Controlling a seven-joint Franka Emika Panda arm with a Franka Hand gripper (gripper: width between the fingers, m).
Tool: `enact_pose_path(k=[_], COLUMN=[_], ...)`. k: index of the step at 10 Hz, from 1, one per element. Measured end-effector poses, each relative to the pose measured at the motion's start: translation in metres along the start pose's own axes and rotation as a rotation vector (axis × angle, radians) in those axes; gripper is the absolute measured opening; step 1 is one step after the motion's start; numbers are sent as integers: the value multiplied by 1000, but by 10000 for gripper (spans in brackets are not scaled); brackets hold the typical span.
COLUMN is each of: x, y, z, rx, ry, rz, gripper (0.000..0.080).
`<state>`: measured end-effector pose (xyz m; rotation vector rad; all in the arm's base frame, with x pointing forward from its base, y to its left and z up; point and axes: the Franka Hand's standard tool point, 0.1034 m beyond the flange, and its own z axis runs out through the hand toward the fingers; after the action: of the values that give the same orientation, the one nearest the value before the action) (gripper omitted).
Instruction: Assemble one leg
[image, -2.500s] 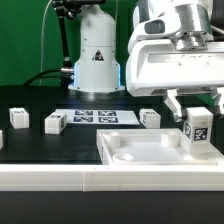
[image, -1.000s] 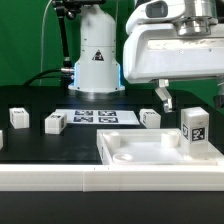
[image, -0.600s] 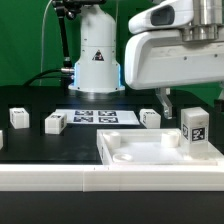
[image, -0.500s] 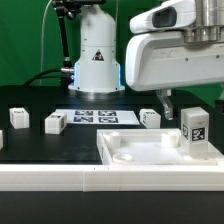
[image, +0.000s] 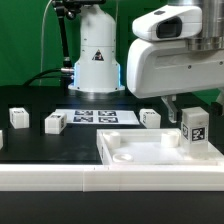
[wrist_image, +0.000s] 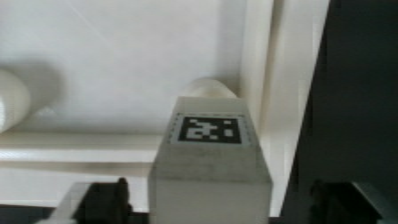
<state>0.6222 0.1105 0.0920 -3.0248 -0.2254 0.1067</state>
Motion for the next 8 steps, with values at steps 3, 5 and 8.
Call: enact_pose_path(k=[3,5,8], x=[0,0,-1], y=[0,0,-3], z=[0,0,1], rx=[0,0,1], ry=[0,0,22], rz=[0,30,311], gripper=[288,288,288])
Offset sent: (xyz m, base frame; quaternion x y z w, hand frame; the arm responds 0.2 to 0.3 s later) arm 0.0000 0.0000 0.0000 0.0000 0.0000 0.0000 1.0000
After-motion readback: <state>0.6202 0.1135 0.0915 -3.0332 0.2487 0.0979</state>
